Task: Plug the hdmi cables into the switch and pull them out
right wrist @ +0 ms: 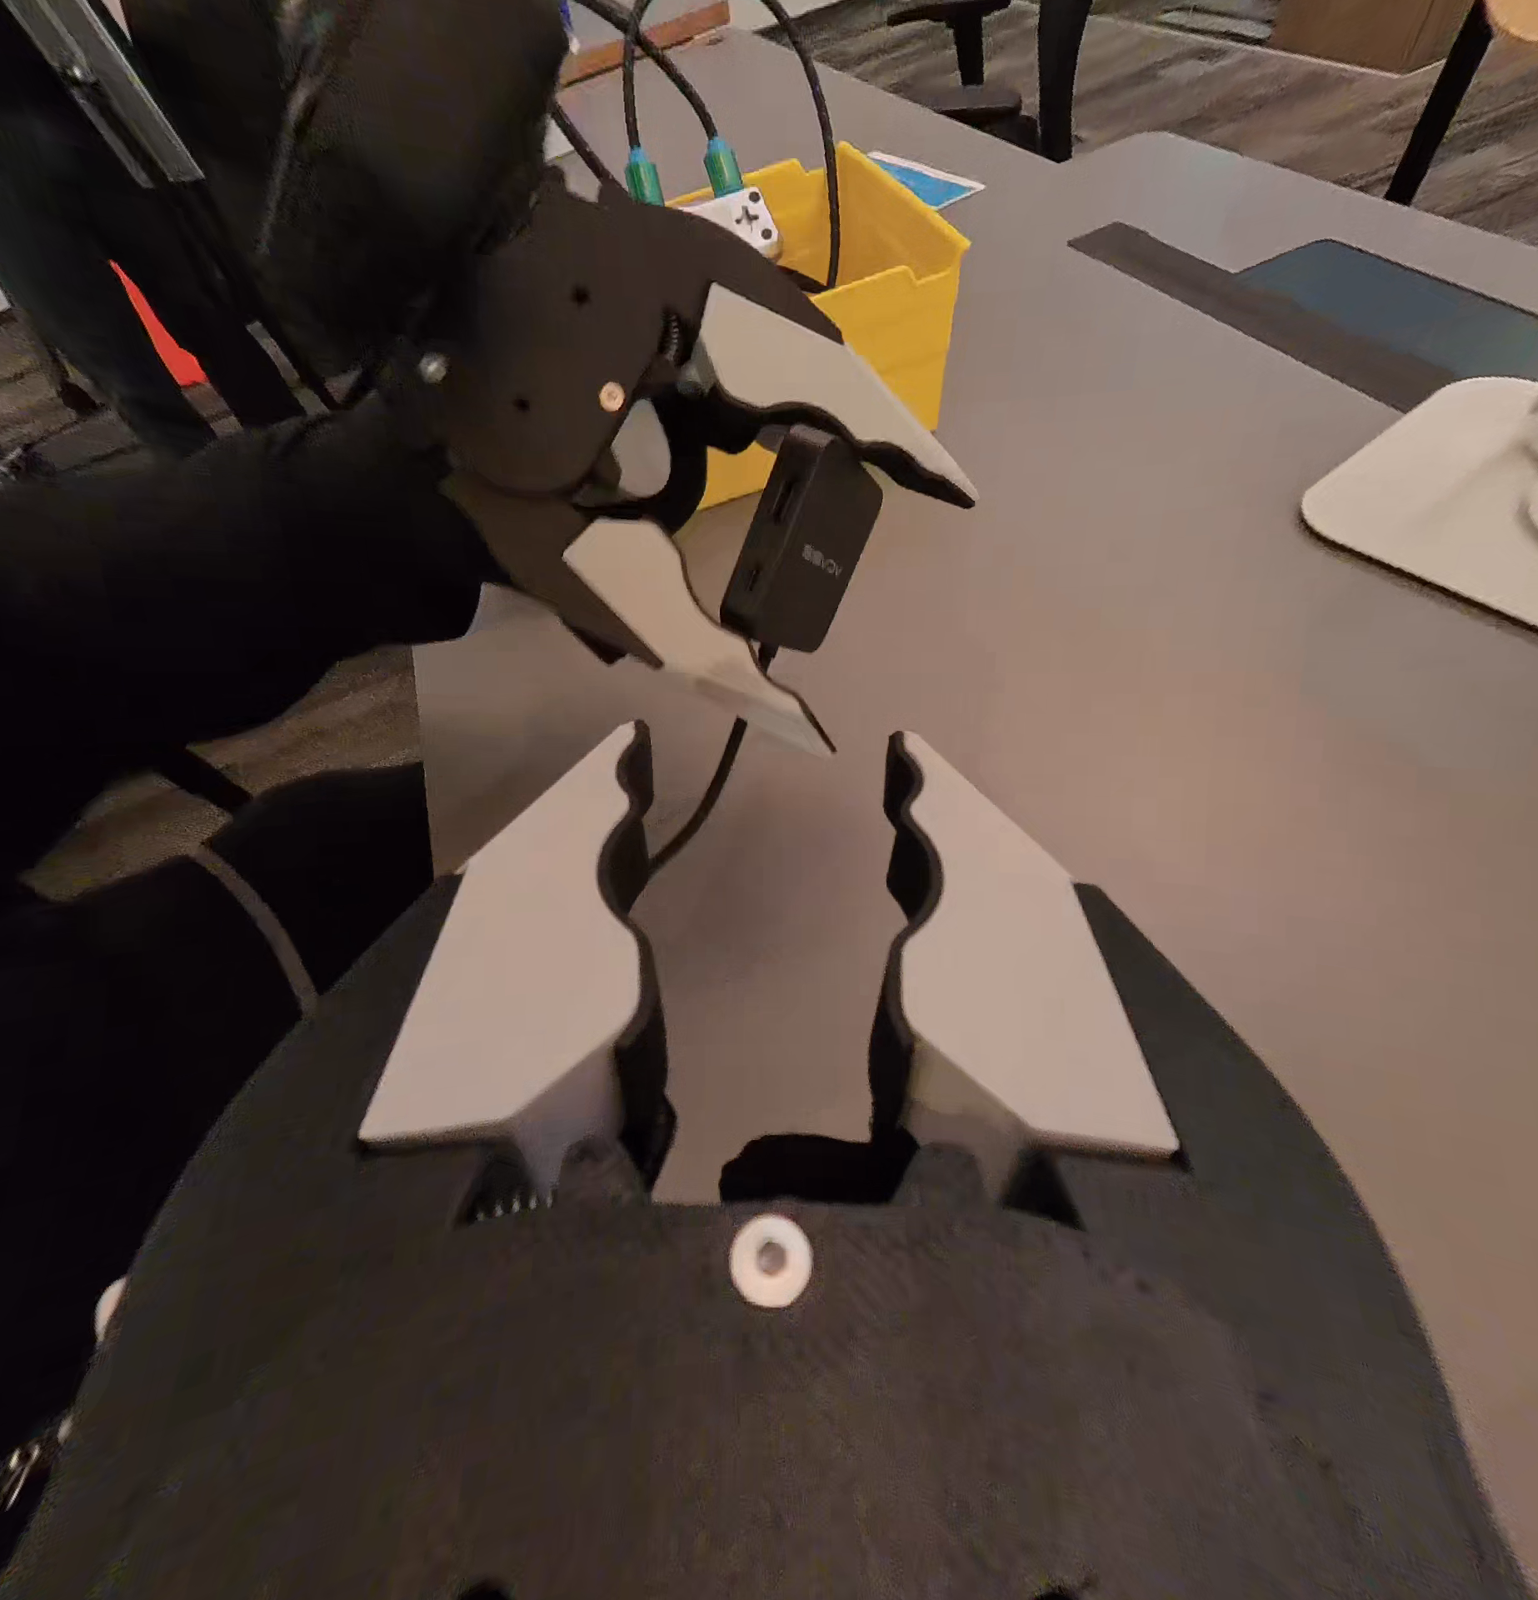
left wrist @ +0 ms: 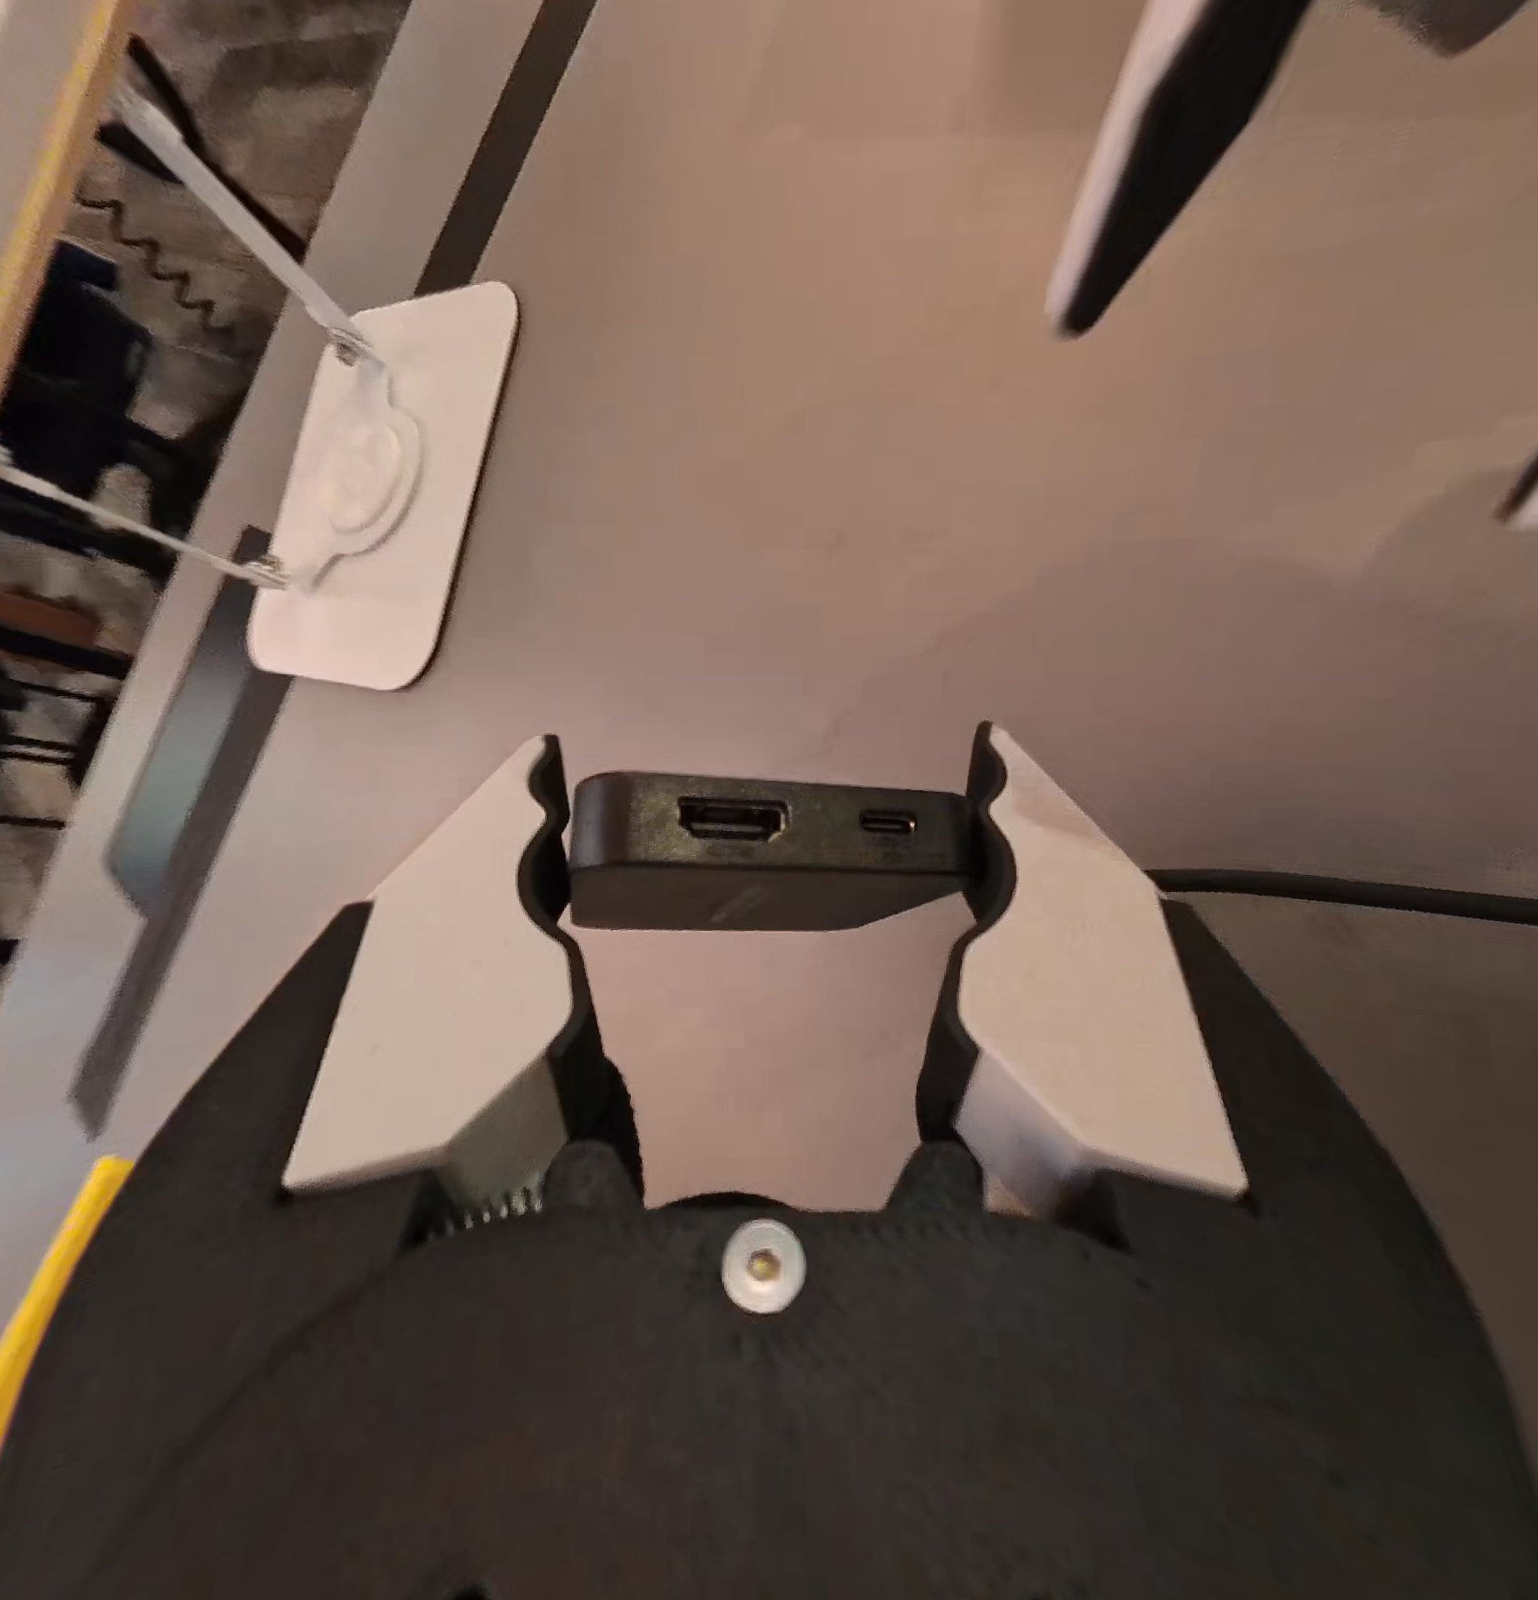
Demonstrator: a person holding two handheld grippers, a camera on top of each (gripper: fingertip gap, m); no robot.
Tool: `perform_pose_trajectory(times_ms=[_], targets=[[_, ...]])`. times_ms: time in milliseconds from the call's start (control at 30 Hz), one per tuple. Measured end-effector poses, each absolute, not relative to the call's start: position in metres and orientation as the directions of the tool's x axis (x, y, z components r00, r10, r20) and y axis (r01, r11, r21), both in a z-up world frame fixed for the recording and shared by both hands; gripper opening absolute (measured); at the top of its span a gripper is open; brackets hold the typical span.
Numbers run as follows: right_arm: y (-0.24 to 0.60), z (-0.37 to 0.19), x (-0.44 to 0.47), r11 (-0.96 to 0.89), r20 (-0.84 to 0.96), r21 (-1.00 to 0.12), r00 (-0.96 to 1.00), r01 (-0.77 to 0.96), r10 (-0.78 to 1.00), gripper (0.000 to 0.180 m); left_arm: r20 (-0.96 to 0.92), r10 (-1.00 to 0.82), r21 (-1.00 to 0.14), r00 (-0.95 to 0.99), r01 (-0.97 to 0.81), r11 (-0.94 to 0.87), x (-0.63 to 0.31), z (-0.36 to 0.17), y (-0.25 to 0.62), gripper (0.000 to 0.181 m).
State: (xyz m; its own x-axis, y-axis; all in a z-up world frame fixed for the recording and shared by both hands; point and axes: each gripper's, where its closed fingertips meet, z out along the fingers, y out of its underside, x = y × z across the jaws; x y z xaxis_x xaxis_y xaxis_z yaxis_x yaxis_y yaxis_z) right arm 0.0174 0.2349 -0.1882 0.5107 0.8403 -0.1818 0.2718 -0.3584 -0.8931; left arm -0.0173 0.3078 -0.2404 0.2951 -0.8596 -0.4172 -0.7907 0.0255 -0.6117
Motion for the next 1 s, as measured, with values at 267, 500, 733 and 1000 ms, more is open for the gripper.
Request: perform_pose_trajectory(times_ms=[267,500,733,1000], targets=[[0.247,-0.194,-0.028,-0.453,-0.313,-0.853,0.439,0.259,0.842,0.042,-0.552,-0.803,-0.497,0.226,-0.862,0.100,-0.006,-0.245,0.304,0.090],[0.260,-0.211,-0.027,-0.449,-0.259,-0.834,0.492,0.320,0.831,0.015,-0.707,-0.695,-0.324,0.128,-0.933,0.157,-0.006,-0.246,0.305,0.090],[0.265,-0.201,-0.013,-0.398,-0.208,-0.867,0.507,0.300,0.837,0.012,-0.723,-0.675,-0.349,0.148,-0.921,0.173,0.008,-0.232,0.307,0.092],[0.284,-0.124,0.070,-0.272,-0.067,-0.931,0.619,0.243,0.782,0.010,-0.661,-0.663,-0.578,0.352,-0.802,0.150,-0.002,-0.158,0.302,0.113]])
